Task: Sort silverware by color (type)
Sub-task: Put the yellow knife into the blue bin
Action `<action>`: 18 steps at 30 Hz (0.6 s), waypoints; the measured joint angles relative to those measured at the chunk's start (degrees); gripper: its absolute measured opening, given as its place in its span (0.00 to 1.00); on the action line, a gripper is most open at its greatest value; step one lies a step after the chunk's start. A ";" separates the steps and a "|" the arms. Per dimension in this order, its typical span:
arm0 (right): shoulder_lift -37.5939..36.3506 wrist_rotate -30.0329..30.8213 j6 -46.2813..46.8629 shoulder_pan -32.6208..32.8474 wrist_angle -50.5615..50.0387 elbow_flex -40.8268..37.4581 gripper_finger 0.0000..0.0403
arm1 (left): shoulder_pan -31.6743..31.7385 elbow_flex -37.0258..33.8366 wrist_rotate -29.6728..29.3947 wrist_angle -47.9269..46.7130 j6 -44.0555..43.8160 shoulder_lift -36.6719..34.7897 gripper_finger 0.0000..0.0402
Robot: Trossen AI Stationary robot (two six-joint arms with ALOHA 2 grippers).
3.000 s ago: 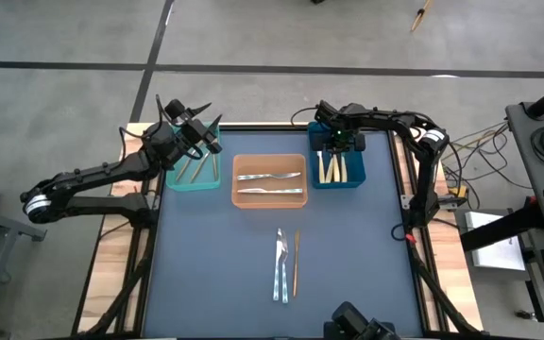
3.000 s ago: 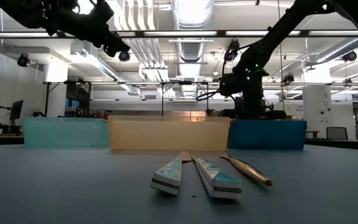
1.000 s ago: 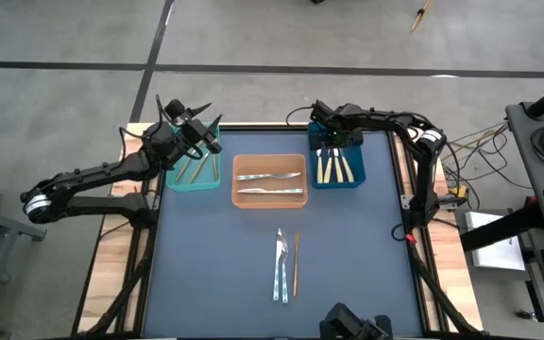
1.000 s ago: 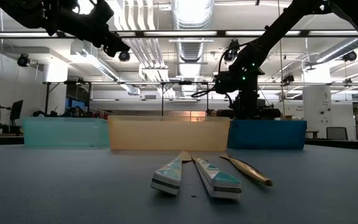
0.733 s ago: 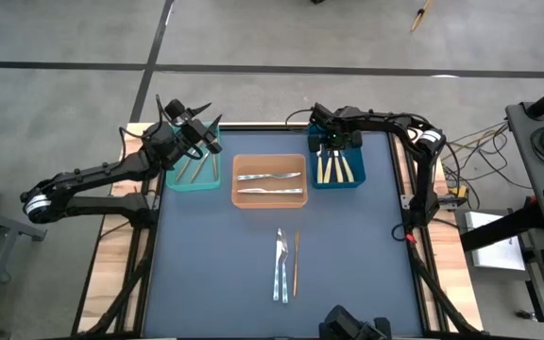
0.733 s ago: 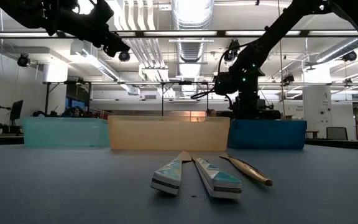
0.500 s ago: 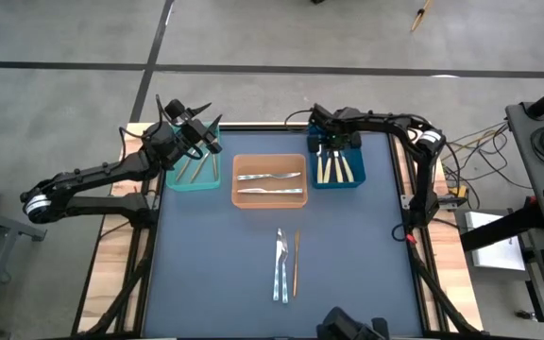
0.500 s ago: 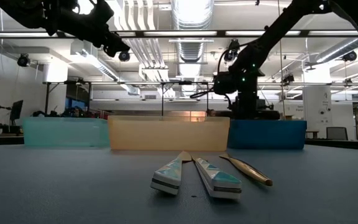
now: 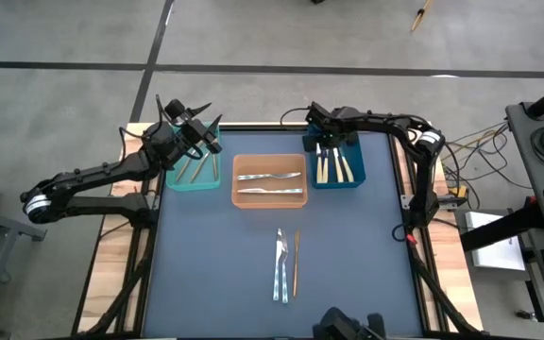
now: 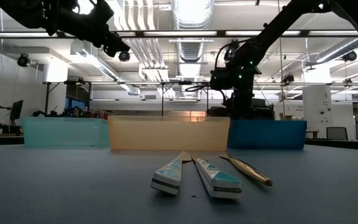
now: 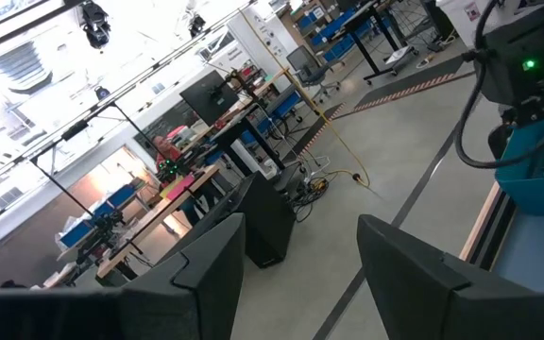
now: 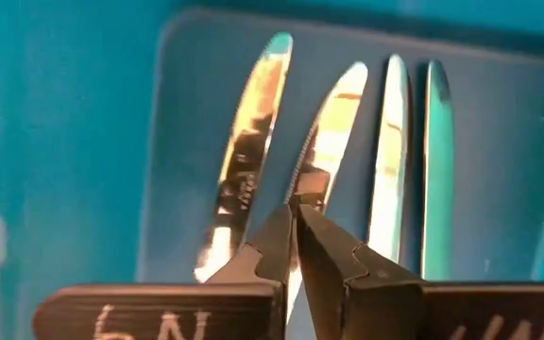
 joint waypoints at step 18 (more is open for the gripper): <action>-0.37 9.06 -2.32 -1.68 -8.36 2.35 0.03 | -0.01 0.00 0.00 0.00 0.02 0.00 0.47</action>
